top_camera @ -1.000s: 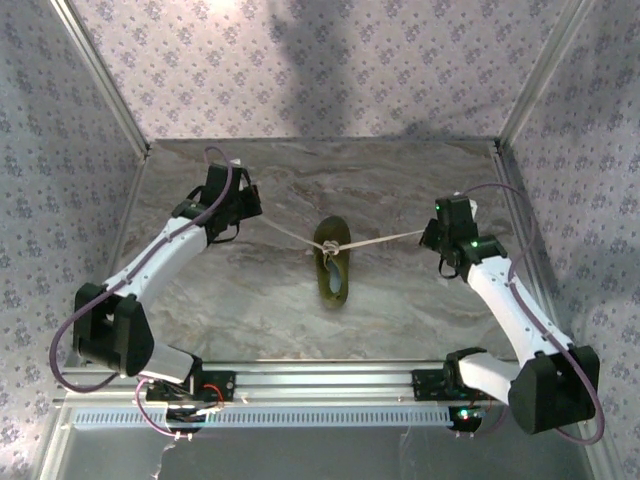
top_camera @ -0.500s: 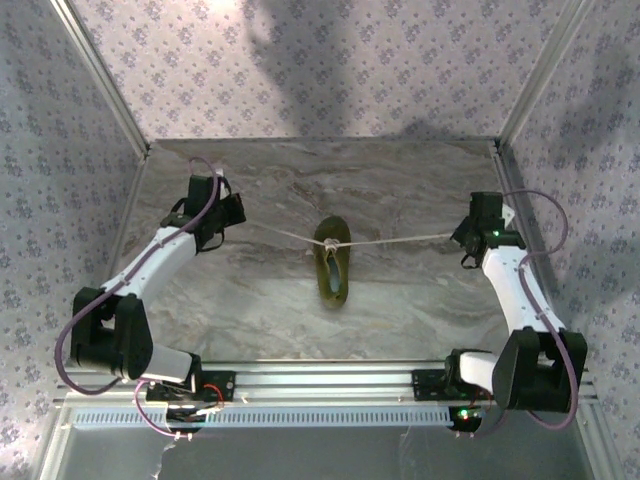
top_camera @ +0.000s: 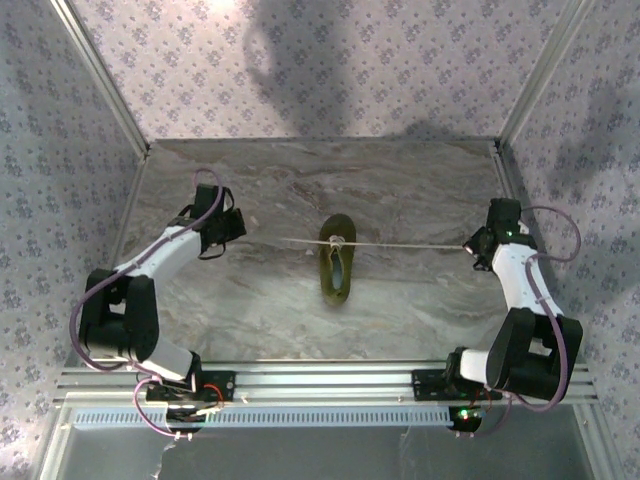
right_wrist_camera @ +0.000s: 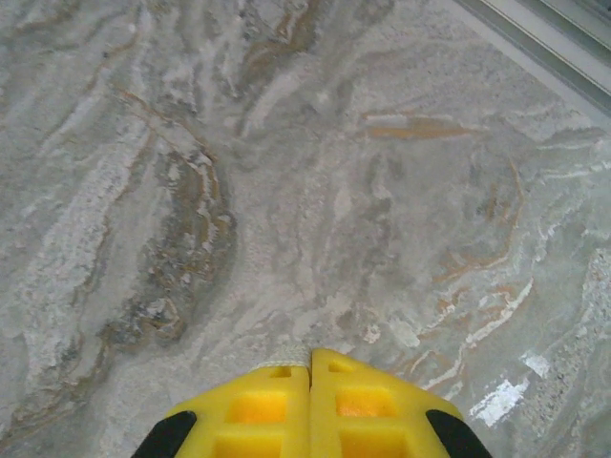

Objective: Tie the shoes

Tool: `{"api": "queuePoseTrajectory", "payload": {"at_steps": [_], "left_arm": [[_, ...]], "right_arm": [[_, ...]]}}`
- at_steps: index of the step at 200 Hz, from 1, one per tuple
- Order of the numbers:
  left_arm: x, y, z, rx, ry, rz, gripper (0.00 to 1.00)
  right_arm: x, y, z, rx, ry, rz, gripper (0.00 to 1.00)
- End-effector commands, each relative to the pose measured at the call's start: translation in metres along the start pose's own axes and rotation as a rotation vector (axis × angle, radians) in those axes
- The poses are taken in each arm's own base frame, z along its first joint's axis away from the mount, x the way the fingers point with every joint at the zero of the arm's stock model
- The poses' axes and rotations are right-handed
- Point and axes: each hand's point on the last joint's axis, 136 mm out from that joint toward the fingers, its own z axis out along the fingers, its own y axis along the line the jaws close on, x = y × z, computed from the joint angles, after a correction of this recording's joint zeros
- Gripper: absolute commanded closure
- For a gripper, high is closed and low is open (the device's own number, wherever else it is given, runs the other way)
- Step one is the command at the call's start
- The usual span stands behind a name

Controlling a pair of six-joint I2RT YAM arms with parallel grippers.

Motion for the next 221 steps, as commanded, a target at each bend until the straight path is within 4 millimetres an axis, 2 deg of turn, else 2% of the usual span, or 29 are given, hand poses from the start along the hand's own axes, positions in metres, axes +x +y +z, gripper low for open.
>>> {"api": "queuePoseTrajectory", "payload": {"at_steps": [1,22,38,51,73,98,121,136,150,160,163,178,201,221], "left_arm": [[0.000,0.028,0.003,-0.107,-0.009,-0.033,1.00],[0.002,0.022,0.004,-0.073,0.006,-0.036,1.00],[0.001,0.000,-0.001,0.017,0.003,-0.017,1.00],[-0.001,-0.021,-0.013,0.073,-0.016,0.026,1.00],[-0.004,-0.066,-0.042,0.221,-0.073,0.106,1.00],[-0.008,-0.110,-0.084,0.364,-0.166,0.207,1.00],[-0.009,-0.140,-0.116,0.457,-0.225,0.284,1.00],[-0.004,-0.154,-0.127,0.494,-0.231,0.322,1.00],[0.003,-0.161,-0.128,0.505,-0.220,0.342,1.00],[0.009,-0.163,-0.126,0.501,-0.204,0.346,1.00],[0.010,-0.163,-0.125,0.501,-0.200,0.347,1.00],[0.017,-0.161,-0.121,0.475,-0.189,0.357,1.00],[0.024,-0.148,-0.115,0.373,-0.184,0.376,1.00],[0.019,-0.117,-0.112,0.202,-0.211,0.309,1.00]], "right_arm": [[-0.006,-0.024,0.004,0.095,-0.020,0.052,1.00],[-0.006,-0.025,0.004,0.101,-0.020,0.051,1.00],[-0.008,-0.016,0.000,0.065,-0.039,0.029,1.00],[-0.011,0.003,-0.008,-0.012,-0.069,-0.005,1.00],[-0.015,0.046,-0.033,-0.155,-0.127,-0.091,1.00],[-0.016,0.108,-0.070,-0.332,-0.177,-0.209,1.00],[-0.012,0.167,-0.106,-0.508,-0.192,-0.314,1.00],[-0.003,0.203,-0.126,-0.610,-0.182,-0.385,1.00],[0.006,0.224,-0.140,-0.657,-0.188,-0.450,1.00],[0.019,0.235,-0.144,-0.683,-0.179,-0.507,1.00],[0.017,0.244,-0.158,-0.714,-0.201,-0.522,1.00],[0.030,0.256,-0.170,-0.741,-0.208,-0.593,1.00],[0.037,0.255,-0.183,-0.712,-0.254,-0.640,1.00],[0.039,0.248,-0.196,-0.721,-0.284,-0.652,1.00]]}}
